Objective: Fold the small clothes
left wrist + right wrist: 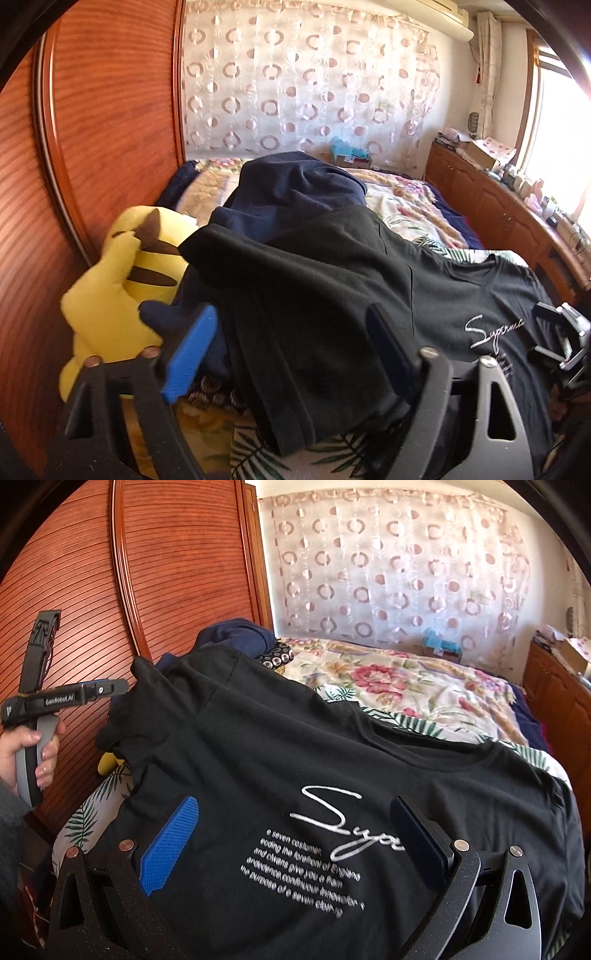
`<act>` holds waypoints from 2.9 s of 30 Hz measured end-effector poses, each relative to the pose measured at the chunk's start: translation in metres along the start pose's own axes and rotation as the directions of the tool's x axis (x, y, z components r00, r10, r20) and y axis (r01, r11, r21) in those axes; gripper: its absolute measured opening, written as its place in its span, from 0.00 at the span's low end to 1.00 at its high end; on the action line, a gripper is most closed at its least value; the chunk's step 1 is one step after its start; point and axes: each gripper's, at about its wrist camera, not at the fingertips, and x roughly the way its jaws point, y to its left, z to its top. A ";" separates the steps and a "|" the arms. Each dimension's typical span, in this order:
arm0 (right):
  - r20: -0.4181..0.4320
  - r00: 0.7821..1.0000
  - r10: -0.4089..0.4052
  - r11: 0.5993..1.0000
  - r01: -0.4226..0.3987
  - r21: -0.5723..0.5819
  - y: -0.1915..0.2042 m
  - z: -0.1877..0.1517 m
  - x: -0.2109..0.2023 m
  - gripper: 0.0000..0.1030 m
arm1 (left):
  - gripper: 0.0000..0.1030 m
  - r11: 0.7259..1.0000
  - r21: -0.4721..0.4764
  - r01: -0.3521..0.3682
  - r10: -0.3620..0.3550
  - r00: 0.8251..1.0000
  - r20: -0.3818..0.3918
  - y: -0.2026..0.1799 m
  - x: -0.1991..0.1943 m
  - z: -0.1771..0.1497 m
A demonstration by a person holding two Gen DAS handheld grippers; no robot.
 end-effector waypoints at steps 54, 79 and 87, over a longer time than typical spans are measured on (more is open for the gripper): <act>-0.033 0.998 -0.047 0.997 0.049 0.063 -0.011 -0.002 0.012 0.91 | 0.76 0.969 0.192 0.152 -0.147 0.988 -0.042 -0.097 -0.004 -0.002; -0.277 0.920 0.277 0.951 -0.304 -0.057 0.122 0.074 0.194 0.05 | 0.76 0.997 0.030 0.071 -0.070 0.997 -0.045 -0.010 -0.035 -0.067; -0.148 0.938 0.313 0.949 -0.315 0.011 0.085 0.064 0.135 0.03 | 0.76 0.994 0.038 0.100 -0.098 0.994 -0.045 -0.025 -0.029 -0.070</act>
